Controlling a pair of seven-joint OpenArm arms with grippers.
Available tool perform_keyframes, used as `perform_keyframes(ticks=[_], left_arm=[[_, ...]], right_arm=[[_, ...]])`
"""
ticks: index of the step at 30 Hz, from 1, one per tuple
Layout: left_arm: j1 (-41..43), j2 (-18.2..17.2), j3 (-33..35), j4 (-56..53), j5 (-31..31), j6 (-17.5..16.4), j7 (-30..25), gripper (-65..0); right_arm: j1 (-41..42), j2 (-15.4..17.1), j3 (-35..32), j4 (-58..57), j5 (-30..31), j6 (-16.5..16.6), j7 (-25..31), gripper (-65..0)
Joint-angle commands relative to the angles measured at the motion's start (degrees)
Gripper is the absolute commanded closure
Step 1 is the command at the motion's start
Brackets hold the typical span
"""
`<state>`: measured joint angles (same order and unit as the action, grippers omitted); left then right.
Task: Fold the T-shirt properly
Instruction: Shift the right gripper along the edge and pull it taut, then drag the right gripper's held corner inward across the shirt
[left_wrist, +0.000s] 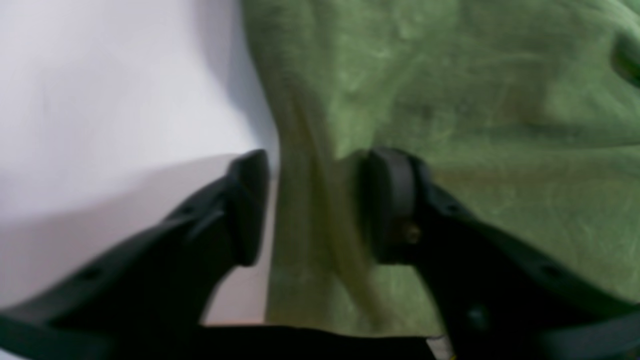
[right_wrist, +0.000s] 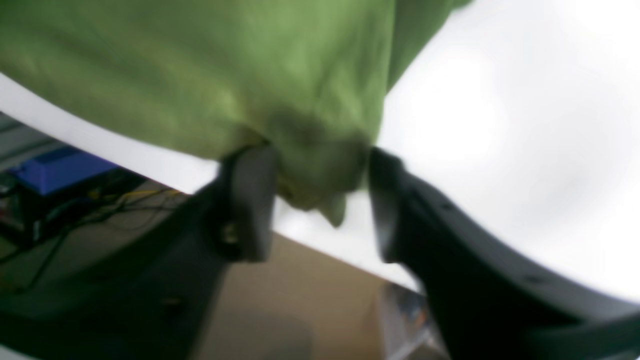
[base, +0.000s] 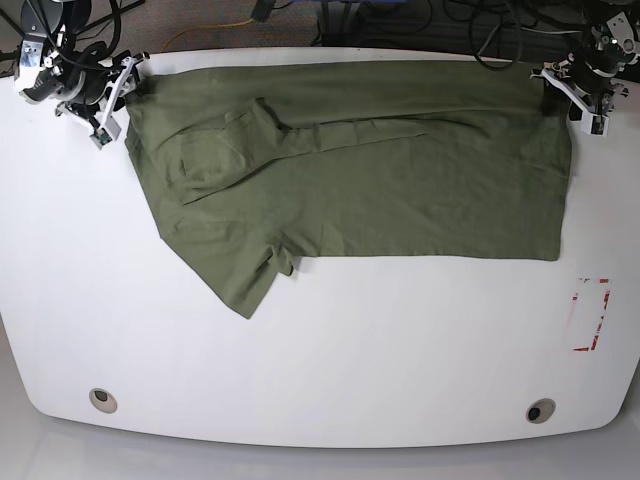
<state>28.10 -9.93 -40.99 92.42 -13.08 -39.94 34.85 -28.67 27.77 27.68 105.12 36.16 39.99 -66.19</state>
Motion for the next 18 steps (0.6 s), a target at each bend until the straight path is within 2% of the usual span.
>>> perform_keyframes(ticks=[1, 3, 8, 11, 14, 18], left_arm=[[0.6, -0.6, -0.3, 1.2, 1.2, -0.1, 2.7, -36.4], [0.6, -0.5, -1.2, 2.9, 1.2, -0.1, 2.8, -36.8], [0.5, -0.2, -1.8, 7.6, 1.2, -0.1, 2.9, -36.9], [-0.4, 0.0, -1.6, 8.6, 1.2, -0.1, 2.9, -36.8], [-2.6, 1.8, -1.9, 8.6, 1.5, -0.1, 2.9, -36.8], [-3.3, 2.4, -1.7, 9.0, 1.6, -0.1, 2.9, -36.7]], right_arm=[[-1.8, 0.6, 2.3, 5.9, 0.4, 0.0, 0.9, -39.6], [-1.9, -1.4, 3.3, 9.2, 0.4, 0.0, 0.9, -42.3], [0.0, -4.0, 2.6, 10.2, 0.4, 0.0, 1.1, -42.5], [2.8, -6.7, 0.0, 10.1, -0.1, 0.0, 1.0, -42.3], [4.8, -7.9, -3.5, 10.1, -0.1, 0.0, 0.9, -42.3], [7.7, -10.7, -8.0, 10.0, -0.2, 0.0, 0.9, -42.3]])
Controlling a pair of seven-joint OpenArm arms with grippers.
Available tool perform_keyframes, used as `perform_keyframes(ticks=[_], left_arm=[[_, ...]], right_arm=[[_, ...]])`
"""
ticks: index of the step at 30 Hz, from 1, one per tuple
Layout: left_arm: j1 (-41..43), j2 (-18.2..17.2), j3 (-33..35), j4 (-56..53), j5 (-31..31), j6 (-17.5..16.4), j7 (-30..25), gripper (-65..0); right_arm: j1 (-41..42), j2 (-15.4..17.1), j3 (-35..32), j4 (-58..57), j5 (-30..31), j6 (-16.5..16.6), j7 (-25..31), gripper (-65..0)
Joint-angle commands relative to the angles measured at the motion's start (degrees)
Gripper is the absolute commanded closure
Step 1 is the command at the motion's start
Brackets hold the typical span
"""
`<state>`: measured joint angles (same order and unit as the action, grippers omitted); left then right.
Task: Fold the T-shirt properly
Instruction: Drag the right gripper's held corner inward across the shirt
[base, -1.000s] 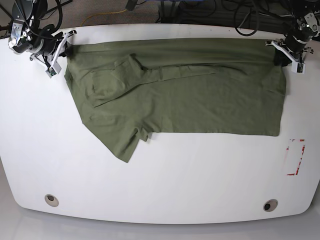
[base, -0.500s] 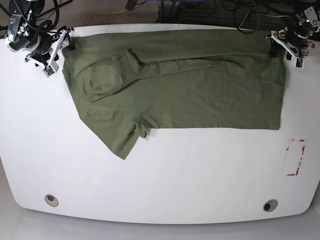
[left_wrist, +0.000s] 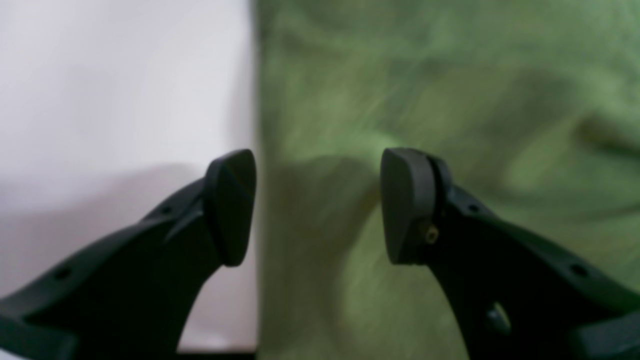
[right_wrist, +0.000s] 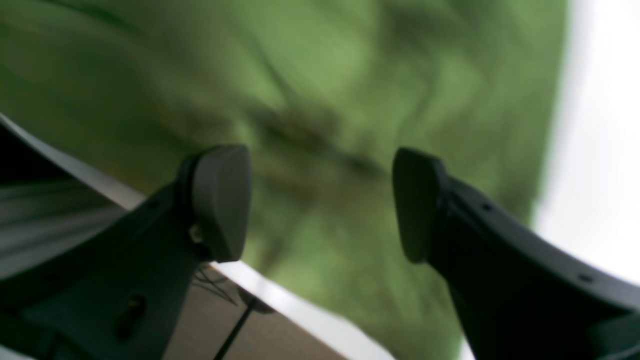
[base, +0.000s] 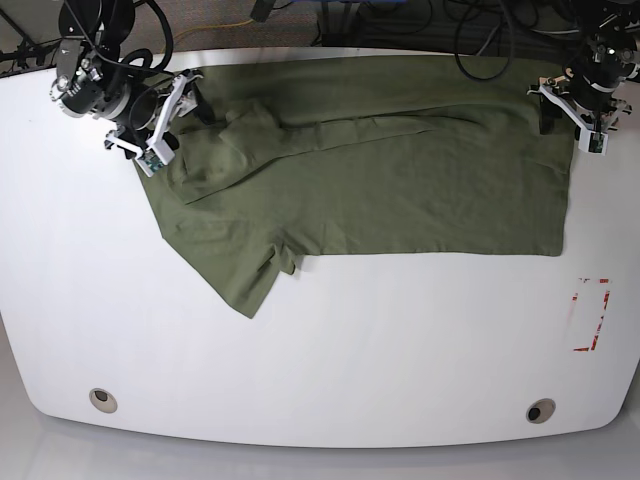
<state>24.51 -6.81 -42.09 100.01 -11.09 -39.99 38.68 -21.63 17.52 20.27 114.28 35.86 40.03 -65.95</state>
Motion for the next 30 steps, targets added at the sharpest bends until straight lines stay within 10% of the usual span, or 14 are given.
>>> perform_keyframes(ticks=[1, 12, 21, 30], left_arm=[[0.3, -0.7, -0.6, 1.4, -0.4, 0.0, -0.9, -36.7], [0.0, -0.6, -0.2, -0.1, -0.4, 0.0, -0.9, -36.7], [0.0, -0.9, 1.6, -4.9, -0.4, 0.0, -1.4, -36.7], [-0.5, -1.6, 1.7, -6.3, -0.4, 0.0, -1.4, -36.7]], right_arm=[[0.7, -1.0, -1.0, 0.8, 0.1, 0.0, 0.7, -42.3], [5.1, -4.6, -4.8, -5.2, 0.1, 0.0, 1.0, -41.9], [8.2, -4.5, -7.2, -10.7, 0.1, 0.0, 1.1, -5.1], [5.2, -0.9, -6.7, -5.2, 0.1, 0.0, 0.7, -3.3]])
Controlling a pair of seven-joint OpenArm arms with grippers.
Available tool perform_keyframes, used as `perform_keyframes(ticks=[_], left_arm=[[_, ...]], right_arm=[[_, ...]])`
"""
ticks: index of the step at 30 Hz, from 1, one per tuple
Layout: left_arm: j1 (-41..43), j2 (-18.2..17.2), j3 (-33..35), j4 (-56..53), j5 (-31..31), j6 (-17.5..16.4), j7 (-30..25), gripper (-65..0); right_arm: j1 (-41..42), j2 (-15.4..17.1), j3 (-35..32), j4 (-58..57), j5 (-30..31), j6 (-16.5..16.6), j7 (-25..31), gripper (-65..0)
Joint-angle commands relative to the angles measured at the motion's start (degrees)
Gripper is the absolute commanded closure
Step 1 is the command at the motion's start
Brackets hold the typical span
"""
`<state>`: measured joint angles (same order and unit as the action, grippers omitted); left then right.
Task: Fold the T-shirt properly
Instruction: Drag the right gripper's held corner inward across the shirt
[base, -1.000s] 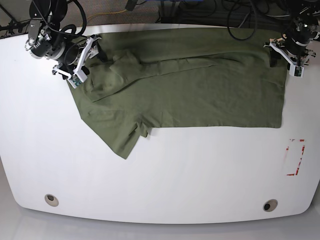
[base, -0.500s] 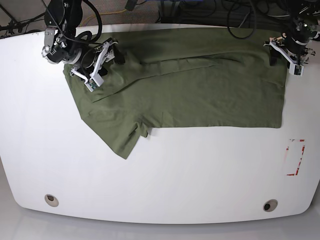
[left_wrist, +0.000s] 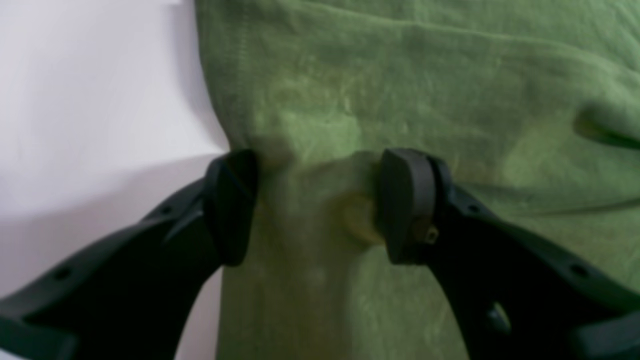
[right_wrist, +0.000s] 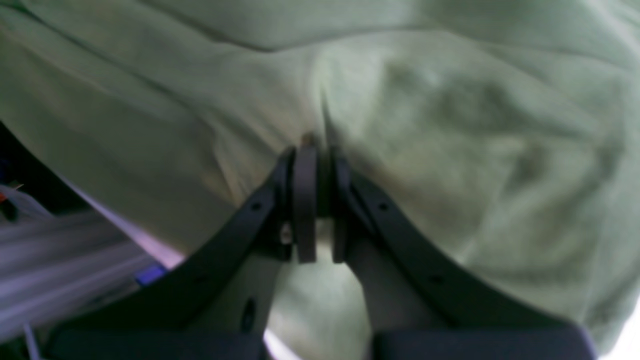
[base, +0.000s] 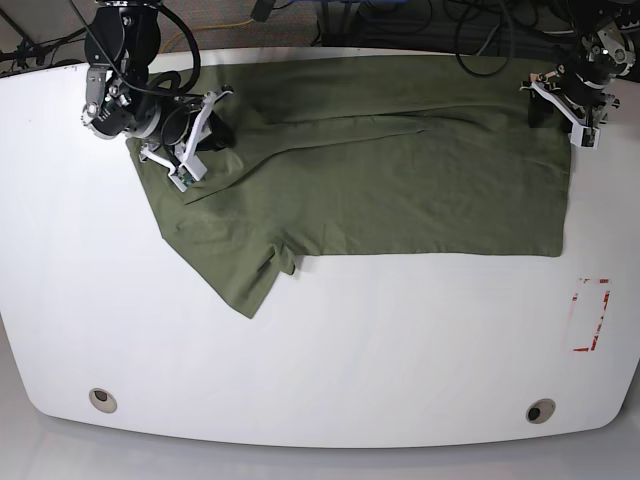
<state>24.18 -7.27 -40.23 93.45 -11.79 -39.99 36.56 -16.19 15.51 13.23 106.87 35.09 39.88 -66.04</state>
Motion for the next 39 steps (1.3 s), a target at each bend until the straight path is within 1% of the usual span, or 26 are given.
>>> perform_keyframes(ticks=[1, 4, 5, 6, 9, 11, 12, 16, 19, 21, 25, 30, 33, 34, 39], left_arm=[[-0.5, -1.4, -0.2, 0.2, 0.3, 0.0, 0.7, -36.7], [-0.8, -1.7, -0.2, 0.1, 0.3, 0.0, 0.7, -36.7], [-0.8, -1.7, -0.2, 0.1, 0.3, 0.0, 0.7, -36.7], [-0.8, -1.7, -0.2, 0.1, 0.3, 0.0, 0.7, -36.7], [-0.8, -1.7, -0.5, 0.1, 0.3, 0.0, 0.7, -36.7], [-0.8, -1.7, -0.5, 0.6, 0.2, 0.0, 0.7, -36.7], [-0.8, -1.7, -0.5, 0.9, 0.0, 0.0, 0.9, -36.7], [-0.8, -1.2, -2.9, 6.0, -0.4, 0.0, 1.2, -36.7], [-0.9, 0.6, -5.7, 7.8, -3.0, 0.0, 1.2, -36.7], [-2.3, 0.6, -6.9, 8.7, -5.0, 0.0, 1.2, -36.7], [-4.0, 1.0, -8.3, 9.5, -5.9, 0.0, 1.2, -36.7], [-5.9, 1.0, -8.6, 9.4, -5.8, 0.0, 1.2, -36.7], [-6.4, 1.0, -8.8, 9.1, -5.7, 0.0, 1.2, -36.7], [-6.5, 1.0, -8.8, 9.1, -5.7, 0.0, 1.2, -36.7], [-6.4, 1.1, -8.6, 9.0, -3.5, 0.0, 1.2, -36.7]], right_arm=[[-0.6, 1.3, 0.3, 2.6, 0.9, 0.1, 0.8, -3.5], [-1.7, 2.6, 0.3, 2.7, 0.9, 0.1, 0.8, -3.6], [-2.0, 3.0, 0.3, 2.5, 0.9, 0.1, 0.8, -5.2], [-2.1, 3.2, 0.3, 2.4, 0.8, 0.1, 0.8, -7.6], [-2.3, 3.5, 0.4, 2.4, 0.8, 0.1, 0.8, -20.5], [-2.3, 3.5, 2.1, 2.8, 0.9, 0.1, 0.8, -27.7], [-2.3, 3.4, 3.2, 2.9, 1.2, 0.1, 0.8, -29.0], [-2.3, 3.3, 6.9, 3.9, 1.3, 0.1, 0.8, -30.3], [-0.7, 3.2, 9.1, 3.6, 0.8, 0.1, 1.1, -30.4], [1.8, 3.1, 10.1, 2.2, 0.8, 0.1, 1.0, -30.4], [5.9, 3.5, 10.2, -2.3, 0.8, 0.1, 1.0, -30.1], [13.9, 5.2, 10.1, -10.8, 0.7, 0.1, 1.2, -30.0], [18.2, 5.9, 9.8, -15.4, 0.6, 0.1, 2.8, -30.0], [19.9, 6.5, 9.5, -17.9, -0.2, 0.1, 3.9, -30.0], [27.7, 7.2, 6.0, -26.8, -6.0, 0.1, 7.8, -30.0]])
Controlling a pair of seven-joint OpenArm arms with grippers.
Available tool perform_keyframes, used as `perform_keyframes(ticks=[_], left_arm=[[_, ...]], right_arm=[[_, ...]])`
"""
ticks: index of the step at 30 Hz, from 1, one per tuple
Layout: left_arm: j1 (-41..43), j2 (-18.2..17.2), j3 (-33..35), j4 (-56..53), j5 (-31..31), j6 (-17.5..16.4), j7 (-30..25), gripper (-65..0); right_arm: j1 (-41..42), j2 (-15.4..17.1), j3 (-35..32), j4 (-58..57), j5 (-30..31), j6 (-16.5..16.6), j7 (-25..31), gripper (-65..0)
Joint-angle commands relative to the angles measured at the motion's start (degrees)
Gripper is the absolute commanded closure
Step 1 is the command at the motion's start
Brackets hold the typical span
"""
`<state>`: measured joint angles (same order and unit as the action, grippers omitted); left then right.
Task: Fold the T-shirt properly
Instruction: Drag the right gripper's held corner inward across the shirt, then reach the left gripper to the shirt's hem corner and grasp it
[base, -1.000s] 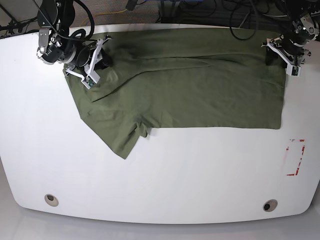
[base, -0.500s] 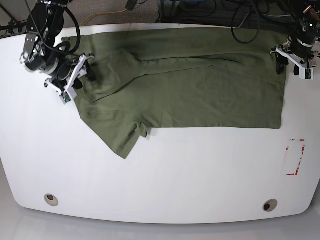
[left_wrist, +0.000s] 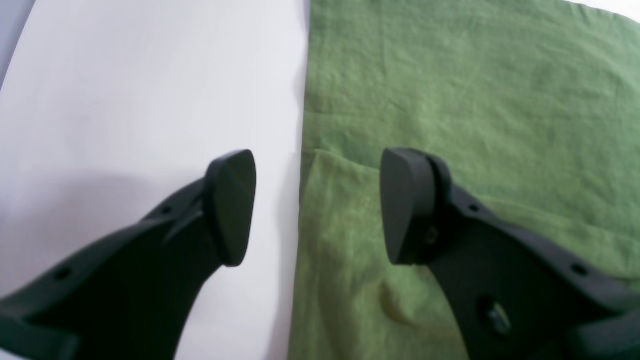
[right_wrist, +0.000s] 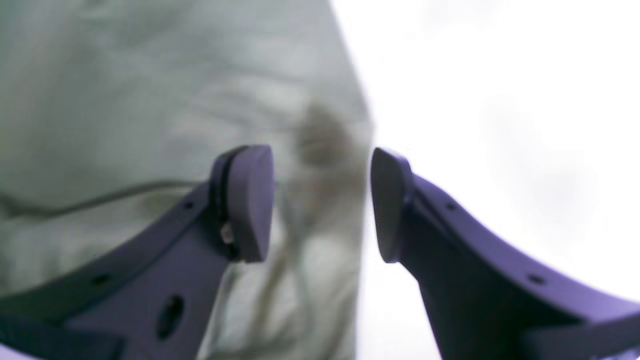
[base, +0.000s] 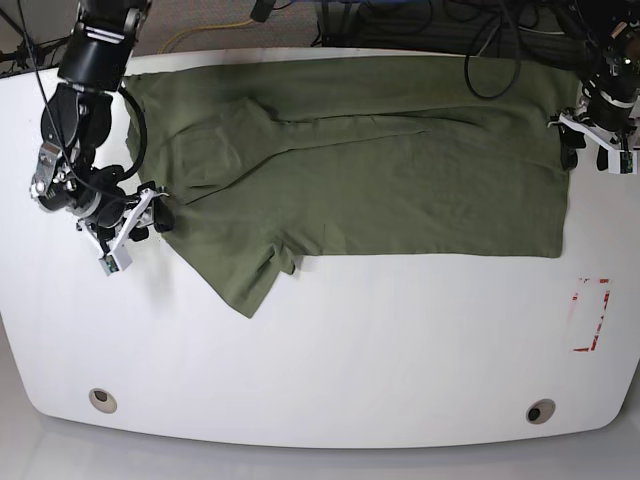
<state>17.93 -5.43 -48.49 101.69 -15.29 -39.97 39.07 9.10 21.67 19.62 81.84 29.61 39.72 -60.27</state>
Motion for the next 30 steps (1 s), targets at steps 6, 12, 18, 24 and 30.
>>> perform_keyframes(ticks=[6, 12, 18, 24, 30], left_arm=[[-0.1, -0.8, 0.0, 0.8, 1.1, 0.0, -1.3, -36.7], [-0.2, -0.8, 0.0, 0.7, 1.4, 0.0, -1.3, -36.7], [-0.2, -0.8, 0.0, 0.7, 1.4, 0.0, -1.3, -36.8], [-0.4, -0.8, 0.6, 0.7, 1.4, 0.0, -1.2, -36.9], [-3.6, -0.9, 2.1, 0.7, 4.6, 0.0, 0.5, -37.1]], right_arm=[[9.1, 0.8, -2.0, -13.6, -7.6, 0.3, 9.4, -30.0], [14.1, -0.3, -2.4, -25.3, -14.8, 0.3, 17.9, -30.0], [14.9, -2.5, -2.4, -29.0, -17.5, 0.3, 21.0, -30.0], [14.9, -6.1, -2.4, -29.0, -17.8, 0.3, 20.1, -30.0], [14.9, -8.8, -2.5, -29.0, -17.9, 0.3, 20.1, -29.8]])
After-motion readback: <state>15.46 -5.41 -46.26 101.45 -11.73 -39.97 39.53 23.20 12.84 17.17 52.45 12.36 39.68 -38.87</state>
